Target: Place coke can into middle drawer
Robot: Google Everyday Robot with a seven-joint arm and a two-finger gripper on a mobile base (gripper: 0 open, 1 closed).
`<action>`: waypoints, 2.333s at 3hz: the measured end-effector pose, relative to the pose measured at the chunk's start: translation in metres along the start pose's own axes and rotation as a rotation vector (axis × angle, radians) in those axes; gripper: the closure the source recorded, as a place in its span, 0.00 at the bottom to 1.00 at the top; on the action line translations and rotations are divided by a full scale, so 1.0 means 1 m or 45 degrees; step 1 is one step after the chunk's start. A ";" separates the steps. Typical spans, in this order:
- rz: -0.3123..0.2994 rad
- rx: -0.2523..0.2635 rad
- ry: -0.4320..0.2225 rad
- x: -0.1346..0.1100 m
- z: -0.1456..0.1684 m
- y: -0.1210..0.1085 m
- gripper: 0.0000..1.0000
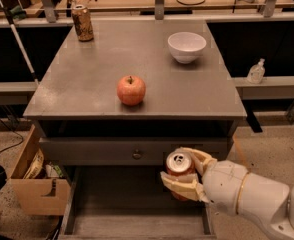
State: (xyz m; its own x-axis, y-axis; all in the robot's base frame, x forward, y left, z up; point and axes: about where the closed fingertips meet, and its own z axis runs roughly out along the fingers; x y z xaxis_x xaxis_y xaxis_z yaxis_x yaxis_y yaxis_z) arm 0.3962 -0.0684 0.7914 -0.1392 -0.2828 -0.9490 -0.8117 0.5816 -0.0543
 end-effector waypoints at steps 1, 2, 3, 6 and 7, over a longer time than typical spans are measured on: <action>0.031 0.052 -0.017 0.057 0.032 -0.024 1.00; 0.055 -0.013 -0.062 0.087 0.091 -0.035 1.00; 0.053 -0.012 -0.061 0.087 0.090 -0.035 1.00; -0.009 -0.315 -0.253 0.183 0.179 0.045 1.00; -0.042 -0.447 -0.307 0.203 0.215 0.070 1.00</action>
Offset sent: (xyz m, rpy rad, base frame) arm 0.1133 0.0450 -0.1513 0.0829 -0.0089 0.0294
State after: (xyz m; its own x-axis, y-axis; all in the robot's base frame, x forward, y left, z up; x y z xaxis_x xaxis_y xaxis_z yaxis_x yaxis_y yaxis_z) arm 0.4331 0.0790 0.5279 -0.0072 -0.0864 -0.9962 -0.9632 0.2682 -0.0163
